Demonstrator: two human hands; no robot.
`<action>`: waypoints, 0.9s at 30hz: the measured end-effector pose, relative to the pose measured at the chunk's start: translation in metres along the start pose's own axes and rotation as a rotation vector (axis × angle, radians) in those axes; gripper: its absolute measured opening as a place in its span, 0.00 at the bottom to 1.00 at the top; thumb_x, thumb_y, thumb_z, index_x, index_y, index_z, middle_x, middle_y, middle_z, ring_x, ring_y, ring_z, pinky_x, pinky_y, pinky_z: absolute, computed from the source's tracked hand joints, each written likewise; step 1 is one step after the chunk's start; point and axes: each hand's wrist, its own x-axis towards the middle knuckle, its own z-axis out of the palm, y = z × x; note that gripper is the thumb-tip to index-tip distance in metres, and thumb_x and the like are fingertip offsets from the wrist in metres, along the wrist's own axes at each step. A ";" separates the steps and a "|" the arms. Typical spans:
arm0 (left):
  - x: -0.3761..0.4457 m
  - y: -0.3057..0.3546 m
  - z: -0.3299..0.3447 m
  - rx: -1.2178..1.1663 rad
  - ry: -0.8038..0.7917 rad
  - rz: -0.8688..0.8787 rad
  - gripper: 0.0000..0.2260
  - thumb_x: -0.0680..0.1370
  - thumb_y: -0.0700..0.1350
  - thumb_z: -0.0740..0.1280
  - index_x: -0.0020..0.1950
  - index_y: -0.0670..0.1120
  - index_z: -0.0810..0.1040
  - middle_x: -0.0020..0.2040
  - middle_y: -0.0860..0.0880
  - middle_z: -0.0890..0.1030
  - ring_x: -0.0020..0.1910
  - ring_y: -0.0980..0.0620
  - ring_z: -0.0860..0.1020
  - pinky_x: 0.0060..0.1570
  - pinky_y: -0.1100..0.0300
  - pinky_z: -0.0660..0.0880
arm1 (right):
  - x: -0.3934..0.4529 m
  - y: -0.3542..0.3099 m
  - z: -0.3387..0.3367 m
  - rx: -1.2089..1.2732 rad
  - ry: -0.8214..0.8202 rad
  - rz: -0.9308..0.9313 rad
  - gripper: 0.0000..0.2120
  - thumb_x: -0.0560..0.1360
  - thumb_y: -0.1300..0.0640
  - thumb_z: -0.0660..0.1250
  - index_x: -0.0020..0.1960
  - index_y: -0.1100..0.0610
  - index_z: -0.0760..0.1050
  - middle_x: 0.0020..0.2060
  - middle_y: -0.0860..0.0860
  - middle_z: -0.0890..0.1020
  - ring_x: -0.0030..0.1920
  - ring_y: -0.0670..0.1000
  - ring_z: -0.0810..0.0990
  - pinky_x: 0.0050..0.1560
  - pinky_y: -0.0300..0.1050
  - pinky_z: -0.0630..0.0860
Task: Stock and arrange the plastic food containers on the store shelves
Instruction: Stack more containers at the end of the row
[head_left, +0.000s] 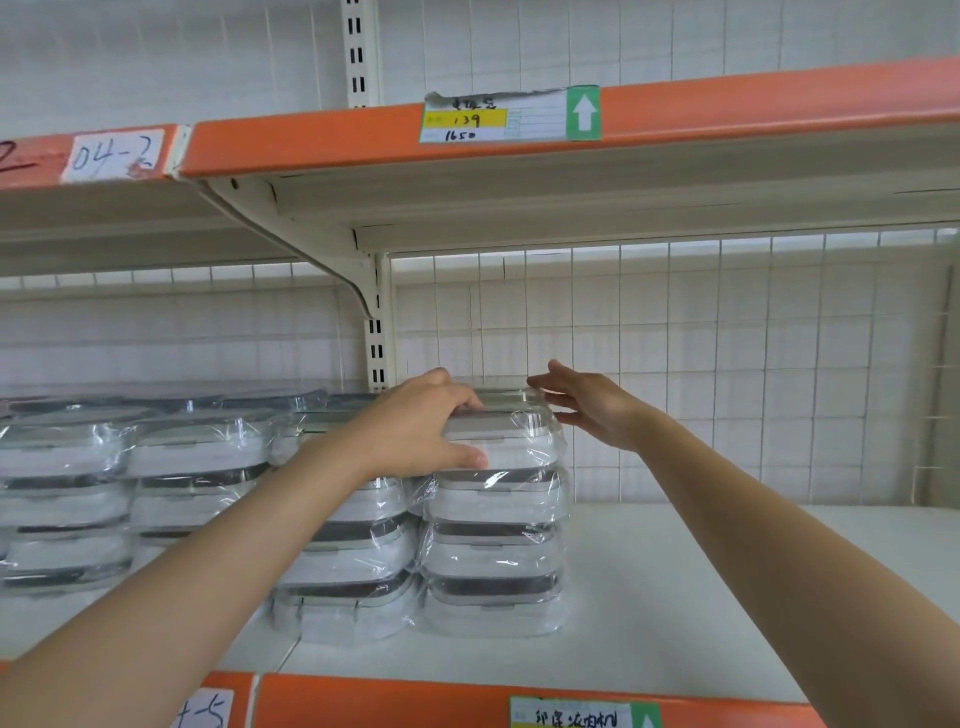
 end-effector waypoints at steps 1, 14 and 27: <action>0.000 0.001 0.000 0.005 -0.003 -0.003 0.27 0.72 0.59 0.70 0.69 0.54 0.69 0.62 0.54 0.70 0.61 0.54 0.69 0.63 0.57 0.67 | -0.002 -0.001 0.000 -0.050 0.019 -0.004 0.20 0.82 0.50 0.52 0.67 0.59 0.70 0.70 0.53 0.69 0.70 0.52 0.66 0.69 0.49 0.66; -0.031 0.005 -0.005 0.076 0.173 0.009 0.27 0.73 0.53 0.70 0.71 0.53 0.67 0.62 0.52 0.70 0.63 0.53 0.67 0.61 0.57 0.66 | -0.068 -0.055 0.030 -0.907 0.074 -0.451 0.12 0.77 0.49 0.62 0.56 0.51 0.79 0.55 0.49 0.78 0.54 0.47 0.74 0.51 0.40 0.65; -0.052 0.000 -0.006 -0.021 0.213 -0.040 0.17 0.73 0.49 0.71 0.60 0.48 0.72 0.56 0.52 0.71 0.58 0.55 0.70 0.57 0.60 0.69 | -0.077 -0.043 0.042 -0.980 -0.051 -0.199 0.28 0.68 0.43 0.73 0.62 0.49 0.64 0.55 0.53 0.73 0.52 0.52 0.71 0.49 0.42 0.65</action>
